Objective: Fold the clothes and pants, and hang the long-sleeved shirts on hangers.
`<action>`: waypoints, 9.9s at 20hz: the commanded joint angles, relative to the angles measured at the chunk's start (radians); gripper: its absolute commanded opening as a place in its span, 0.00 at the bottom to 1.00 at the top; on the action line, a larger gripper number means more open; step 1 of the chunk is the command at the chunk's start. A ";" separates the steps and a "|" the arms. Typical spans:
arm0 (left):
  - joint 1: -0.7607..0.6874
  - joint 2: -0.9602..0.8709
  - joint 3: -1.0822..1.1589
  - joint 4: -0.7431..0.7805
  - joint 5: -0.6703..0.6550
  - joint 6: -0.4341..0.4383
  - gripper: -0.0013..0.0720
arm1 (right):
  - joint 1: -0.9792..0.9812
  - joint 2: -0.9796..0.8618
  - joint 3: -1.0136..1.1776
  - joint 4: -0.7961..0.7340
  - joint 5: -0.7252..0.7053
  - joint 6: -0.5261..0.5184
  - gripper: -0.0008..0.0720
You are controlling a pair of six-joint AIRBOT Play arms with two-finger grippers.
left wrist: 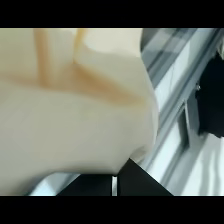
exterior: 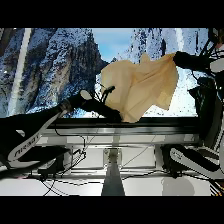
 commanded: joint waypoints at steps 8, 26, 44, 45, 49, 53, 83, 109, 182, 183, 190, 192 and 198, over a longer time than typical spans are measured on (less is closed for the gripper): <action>0.522 0.422 0.163 0.766 -0.078 -0.191 0.03 | 0.000 0.001 0.126 -0.034 0.188 -0.003 0.03; 0.560 0.334 0.121 0.753 -0.073 -0.192 0.03 | -0.032 -0.087 -0.173 -0.140 0.554 -0.193 0.60; 0.551 0.333 0.121 0.727 -0.073 -0.192 0.03 | 0.206 -0.145 -0.335 -0.166 0.092 -0.350 0.79; 0.551 0.333 0.121 0.727 -0.073 -0.192 0.03 | 0.214 -0.146 -0.335 -0.150 0.089 -0.351 0.79; 0.551 0.333 0.121 0.727 -0.073 -0.192 0.03 | 0.289 -0.146 -0.335 -0.116 0.074 -0.425 0.68; 0.551 0.333 0.122 0.727 -0.069 -0.192 0.03 | 0.325 -0.144 -0.309 -0.115 0.076 -0.414 0.03; 0.840 0.953 0.431 0.731 0.351 -0.304 0.03 | 0.211 0.547 0.458 -0.217 0.117 -0.297 0.03; 0.799 -0.071 0.449 0.778 -0.209 -0.092 0.03 | 0.109 -0.468 0.457 -0.244 0.518 -0.133 0.03; 1.144 0.175 -0.265 0.458 -0.267 0.146 0.23 | 0.257 0.026 -0.483 0.337 0.206 -0.333 0.03; 1.144 0.175 -0.264 0.458 -0.284 0.158 0.23 | 0.257 0.026 -0.464 0.337 0.206 -0.333 0.03; 1.144 0.175 -0.212 0.220 -0.344 0.276 0.03 | 0.257 0.025 -0.315 0.337 0.143 -0.333 0.03; 1.144 0.175 -0.142 0.047 -0.319 0.297 0.03 | 0.257 0.025 -0.272 0.338 0.037 -0.329 0.03; 0.974 0.147 0.066 -0.193 0.204 0.248 0.03 | 0.257 -0.072 -0.203 0.352 -0.362 -0.050 0.03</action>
